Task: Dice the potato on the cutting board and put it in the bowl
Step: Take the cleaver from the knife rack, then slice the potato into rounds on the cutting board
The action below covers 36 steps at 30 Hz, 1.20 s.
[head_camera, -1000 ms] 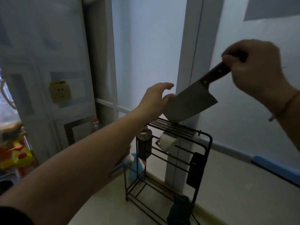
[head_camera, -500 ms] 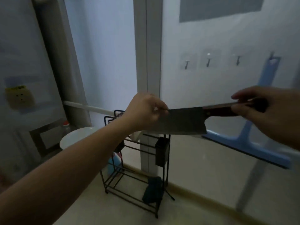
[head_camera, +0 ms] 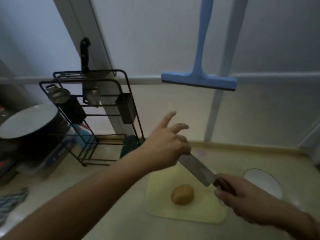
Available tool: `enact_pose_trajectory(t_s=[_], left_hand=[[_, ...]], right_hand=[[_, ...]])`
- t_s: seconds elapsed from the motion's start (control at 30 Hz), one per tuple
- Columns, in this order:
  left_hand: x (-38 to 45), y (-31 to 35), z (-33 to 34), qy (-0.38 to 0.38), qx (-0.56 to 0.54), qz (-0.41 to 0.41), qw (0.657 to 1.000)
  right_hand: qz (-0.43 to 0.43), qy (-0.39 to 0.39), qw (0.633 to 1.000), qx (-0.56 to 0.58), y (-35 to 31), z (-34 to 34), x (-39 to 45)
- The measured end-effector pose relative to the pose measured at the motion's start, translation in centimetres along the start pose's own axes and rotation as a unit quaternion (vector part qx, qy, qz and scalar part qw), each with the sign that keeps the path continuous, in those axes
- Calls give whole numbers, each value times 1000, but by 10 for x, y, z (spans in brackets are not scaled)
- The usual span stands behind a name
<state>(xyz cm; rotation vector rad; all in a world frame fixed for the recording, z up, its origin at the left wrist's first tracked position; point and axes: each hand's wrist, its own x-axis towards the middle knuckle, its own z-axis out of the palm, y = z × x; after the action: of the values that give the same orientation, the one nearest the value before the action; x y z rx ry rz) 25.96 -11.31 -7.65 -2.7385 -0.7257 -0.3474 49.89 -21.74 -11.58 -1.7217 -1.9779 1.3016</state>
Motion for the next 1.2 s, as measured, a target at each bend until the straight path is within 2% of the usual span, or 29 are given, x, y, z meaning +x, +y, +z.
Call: enact_pose_trajectory(t_s=[0.07, 0.17, 0.23, 0.3, 0.43, 0.53, 0.63, 0.83, 1.03, 1.2], left_hand=[[-5, 14, 33, 44, -61, -7, 997], [-29, 35, 87, 89, -166, -78, 979], [-48, 49, 125, 52, -205, -126, 969], [-62, 63, 159, -29, -220, -164, 961], [-67, 79, 195, -187, -216, -219, 933], [-68, 82, 206, -250, -213, -235, 915], [-69, 85, 212, -249, -221, -243, 911], [-60, 83, 230, -194, -224, -262, 918], [-32, 70, 232, -215, -205, -284, 912], [-22, 73, 234, -221, -204, -307, 903]], right_hand=[[12, 70, 997, 35, 26, 30, -6], [108, 159, 966, 174, 57, 73, -8], [166, 224, 929, 241, 71, 100, -3], [175, 264, 914, 253, 81, 121, 5], [233, 232, 906, 267, 105, 143, 23], [238, 198, 913, 265, 116, 150, 33], [229, 182, 920, 260, 121, 150, 42], [188, 159, 945, 215, 119, 136, 60], [144, 142, 968, 148, 114, 109, 82], [143, 121, 974, 126, 121, 109, 91]])
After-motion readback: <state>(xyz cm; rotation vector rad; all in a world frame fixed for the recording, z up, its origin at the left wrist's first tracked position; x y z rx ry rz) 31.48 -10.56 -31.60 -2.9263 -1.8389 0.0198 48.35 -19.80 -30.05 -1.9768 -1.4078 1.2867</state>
